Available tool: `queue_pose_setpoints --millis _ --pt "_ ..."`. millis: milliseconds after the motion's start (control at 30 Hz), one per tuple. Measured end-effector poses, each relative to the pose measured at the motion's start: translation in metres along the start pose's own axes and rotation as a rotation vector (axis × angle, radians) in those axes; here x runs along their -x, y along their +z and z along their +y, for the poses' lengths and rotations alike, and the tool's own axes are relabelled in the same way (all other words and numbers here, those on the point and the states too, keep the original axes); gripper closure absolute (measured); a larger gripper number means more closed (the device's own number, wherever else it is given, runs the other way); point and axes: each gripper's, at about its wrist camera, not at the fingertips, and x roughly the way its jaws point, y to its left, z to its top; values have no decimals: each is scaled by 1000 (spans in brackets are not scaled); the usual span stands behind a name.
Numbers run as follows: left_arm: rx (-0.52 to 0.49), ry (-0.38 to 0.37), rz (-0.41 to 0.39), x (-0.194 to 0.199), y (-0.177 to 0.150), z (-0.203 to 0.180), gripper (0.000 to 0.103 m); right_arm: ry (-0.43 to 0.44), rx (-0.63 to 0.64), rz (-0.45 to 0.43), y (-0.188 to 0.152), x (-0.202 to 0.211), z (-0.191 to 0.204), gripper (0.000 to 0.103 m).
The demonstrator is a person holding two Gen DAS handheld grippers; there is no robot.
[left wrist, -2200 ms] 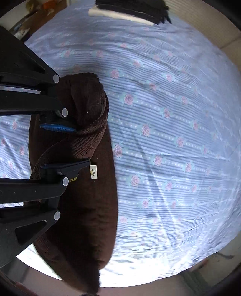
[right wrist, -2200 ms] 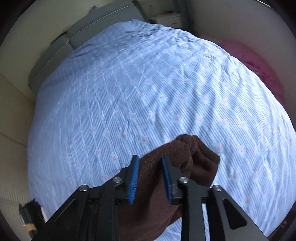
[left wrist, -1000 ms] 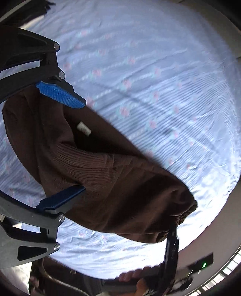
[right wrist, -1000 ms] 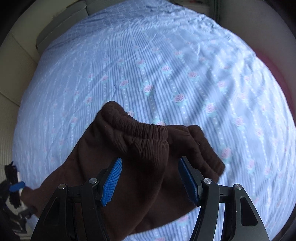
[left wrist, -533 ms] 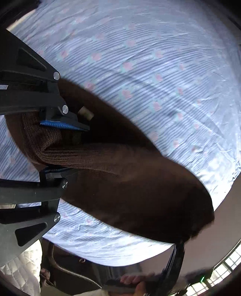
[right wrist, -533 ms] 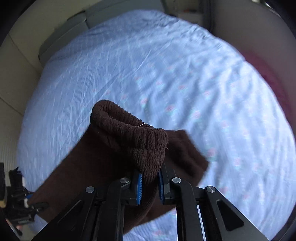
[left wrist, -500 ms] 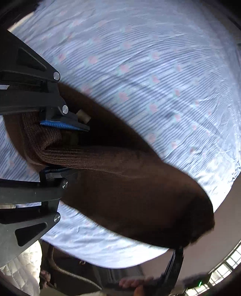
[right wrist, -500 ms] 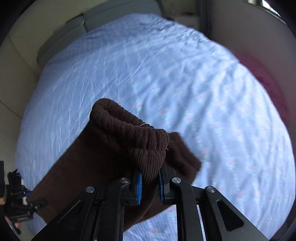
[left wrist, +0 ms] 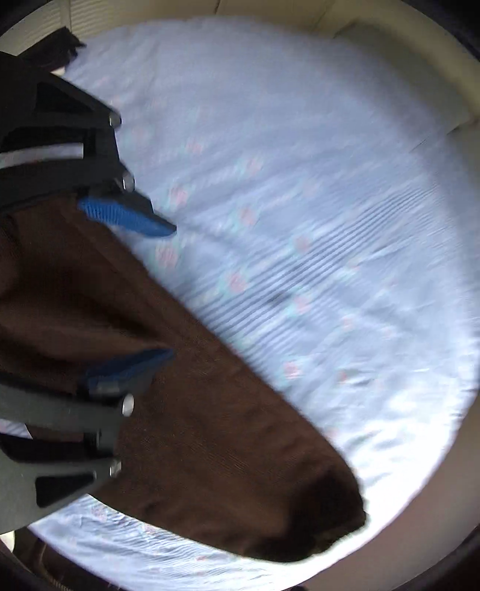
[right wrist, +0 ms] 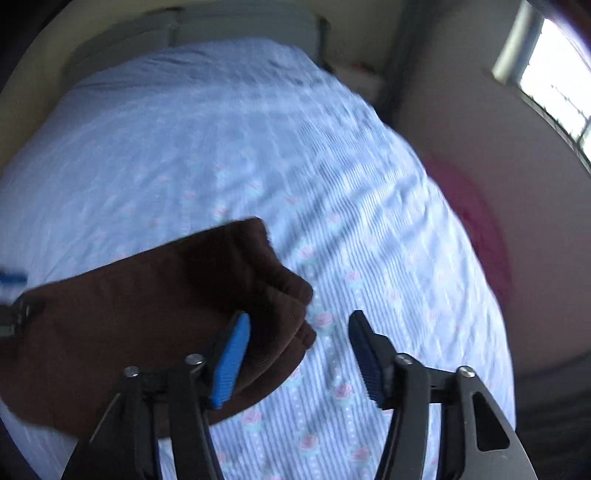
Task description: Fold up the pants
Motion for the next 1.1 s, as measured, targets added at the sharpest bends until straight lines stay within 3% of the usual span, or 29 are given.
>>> queue_pose_setpoints --millis 67,133,167,300,367,467,533,633,733,767,900,1033,1100 --pt "-23 49 -98 36 -23 -1 32 139 76 -46 -18 29 13 40" --pt "-69 86 -179 66 -49 -14 32 246 119 -1 -34 38 27 40" --pt "-92 71 -198 75 -63 -21 32 282 130 38 -44 37 34 40" --pt "-211 -29 -188 81 -109 -79 34 392 130 162 -81 27 50 40" --pt "-290 -5 -204 77 -129 -113 35 440 115 205 -96 21 53 40" --pt "-395 50 -207 53 -147 -156 40 446 103 234 -112 18 53 40" --pt "-488 131 -237 37 -153 -180 41 440 96 247 -120 17 49 40" --pt "-578 228 -221 6 -153 -200 51 425 88 263 -132 15 39 40" --pt "-581 294 -197 -11 -144 -199 69 418 72 274 -135 14 28 40" --pt "-567 277 -191 -7 -138 -194 74 419 70 273 -136 14 25 41" --pt "-301 -3 -136 29 -100 -134 80 454 72 252 -130 14 26 41" --pt "-29 -275 -65 34 -77 -62 81 587 98 227 -111 13 36 41" --pt "20 -329 -50 30 -65 -43 81 657 145 200 -94 13 53 41"
